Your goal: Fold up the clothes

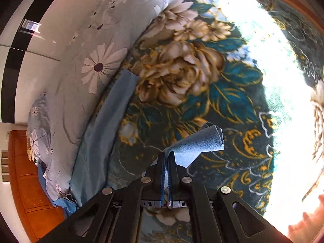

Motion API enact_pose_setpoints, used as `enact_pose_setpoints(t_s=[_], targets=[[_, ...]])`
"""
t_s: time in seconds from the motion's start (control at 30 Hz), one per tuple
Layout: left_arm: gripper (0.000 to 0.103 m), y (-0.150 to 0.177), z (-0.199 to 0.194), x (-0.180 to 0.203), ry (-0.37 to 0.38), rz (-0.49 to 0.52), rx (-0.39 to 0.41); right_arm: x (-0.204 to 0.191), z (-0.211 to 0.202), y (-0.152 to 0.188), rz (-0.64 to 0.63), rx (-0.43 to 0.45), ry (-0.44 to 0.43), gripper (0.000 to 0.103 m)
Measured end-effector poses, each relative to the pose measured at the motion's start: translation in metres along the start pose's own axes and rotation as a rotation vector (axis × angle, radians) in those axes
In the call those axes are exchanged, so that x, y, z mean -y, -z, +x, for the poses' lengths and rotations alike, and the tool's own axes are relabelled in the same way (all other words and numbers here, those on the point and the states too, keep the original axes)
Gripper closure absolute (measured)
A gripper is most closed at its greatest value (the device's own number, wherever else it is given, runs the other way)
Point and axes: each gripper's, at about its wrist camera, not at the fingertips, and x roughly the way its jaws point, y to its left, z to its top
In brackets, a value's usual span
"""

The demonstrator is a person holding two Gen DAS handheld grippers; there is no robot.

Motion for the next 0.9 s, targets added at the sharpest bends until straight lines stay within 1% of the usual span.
enact_pose_setpoints(t_s=[0.1, 0.17, 0.3, 0.43, 0.53, 0.6, 0.73, 0.83, 0.9], targets=[[0.099, -0.015, 0.019, 0.017, 0.032, -0.046, 0.014, -0.031, 0.013, -0.028, -0.02, 0.002, 0.01, 0.101], [0.098, -0.027, 0.028, 0.026, 0.038, -0.07, 0.025, -0.051, 0.027, -0.048, -0.032, -0.006, 0.022, 0.101], [0.098, -0.051, 0.044, 0.038, 0.025, -0.104, 0.046, -0.085, 0.054, -0.085, -0.048, -0.03, 0.037, 0.101], [0.098, -0.065, 0.055, 0.043, -0.001, -0.136, 0.058, -0.118, 0.089, -0.116, -0.057, -0.061, 0.061, 0.101], [0.098, -0.077, 0.06, 0.045, -0.02, -0.145, 0.067, -0.149, 0.122, -0.138, -0.094, -0.092, 0.083, 0.101], [0.099, -0.084, 0.067, 0.046, -0.03, -0.147, 0.071, -0.166, 0.141, -0.15, -0.123, -0.107, 0.103, 0.101], [0.099, -0.099, 0.073, 0.041, -0.052, -0.157, 0.109, -0.188, 0.177, -0.169, -0.144, -0.136, 0.152, 0.101], [0.098, -0.106, 0.079, 0.038, -0.065, -0.153, 0.103, -0.195, 0.201, -0.174, -0.158, -0.156, 0.165, 0.1], [0.098, -0.107, 0.082, 0.039, -0.072, -0.134, 0.096, -0.199, 0.212, -0.174, -0.187, -0.161, 0.186, 0.097]])
